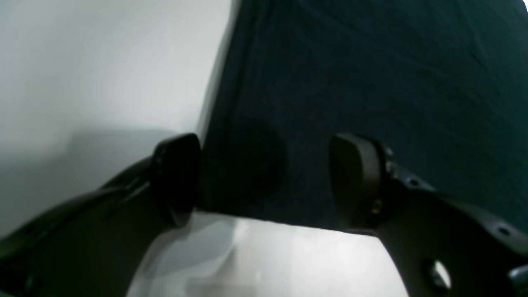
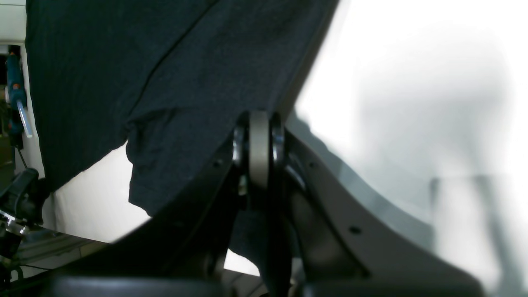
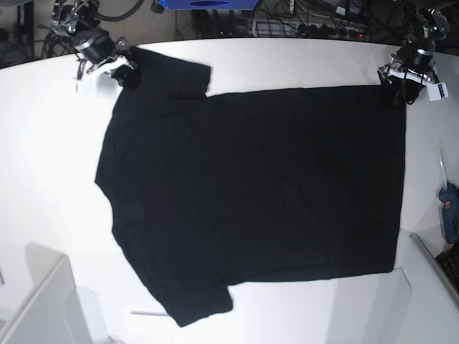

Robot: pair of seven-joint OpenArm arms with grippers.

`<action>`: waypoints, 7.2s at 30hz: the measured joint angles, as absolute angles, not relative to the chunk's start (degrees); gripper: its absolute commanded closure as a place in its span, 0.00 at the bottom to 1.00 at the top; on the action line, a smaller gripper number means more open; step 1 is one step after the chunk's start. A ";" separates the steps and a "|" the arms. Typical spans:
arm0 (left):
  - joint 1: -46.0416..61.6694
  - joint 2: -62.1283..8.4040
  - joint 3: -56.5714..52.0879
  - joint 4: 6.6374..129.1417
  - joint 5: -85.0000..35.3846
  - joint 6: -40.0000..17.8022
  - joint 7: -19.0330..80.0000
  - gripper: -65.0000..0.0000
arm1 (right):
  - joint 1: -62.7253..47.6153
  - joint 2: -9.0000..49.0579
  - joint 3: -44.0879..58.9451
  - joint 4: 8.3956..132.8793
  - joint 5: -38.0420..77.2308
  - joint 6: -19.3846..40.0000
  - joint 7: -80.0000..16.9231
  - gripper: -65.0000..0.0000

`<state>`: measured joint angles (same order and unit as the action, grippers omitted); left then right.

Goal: Fold the T-shirt properly

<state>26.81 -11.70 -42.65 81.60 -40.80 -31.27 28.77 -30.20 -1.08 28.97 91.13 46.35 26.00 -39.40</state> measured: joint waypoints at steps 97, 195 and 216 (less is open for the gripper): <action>38.87 -8.49 -47.16 104.40 -39.42 -30.37 39.33 1.00 | -35.83 -0.19 29.12 111.37 46.46 24.25 -43.29 1.00; 3.55 -8.14 -43.75 88.95 -22.46 -23.94 49.15 1.00 | 8.19 3.75 21.47 77.49 37.01 14.06 -50.83 1.00; 3.53 -7.55 -48.82 93.49 -23.57 -24.75 48.86 0.11 | -0.51 3.38 22.76 93.78 37.12 9.41 -45.89 0.54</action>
<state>3.53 -7.55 -48.82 93.49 -23.57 -24.75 48.86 -0.51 3.38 22.76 93.78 37.12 9.41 -45.89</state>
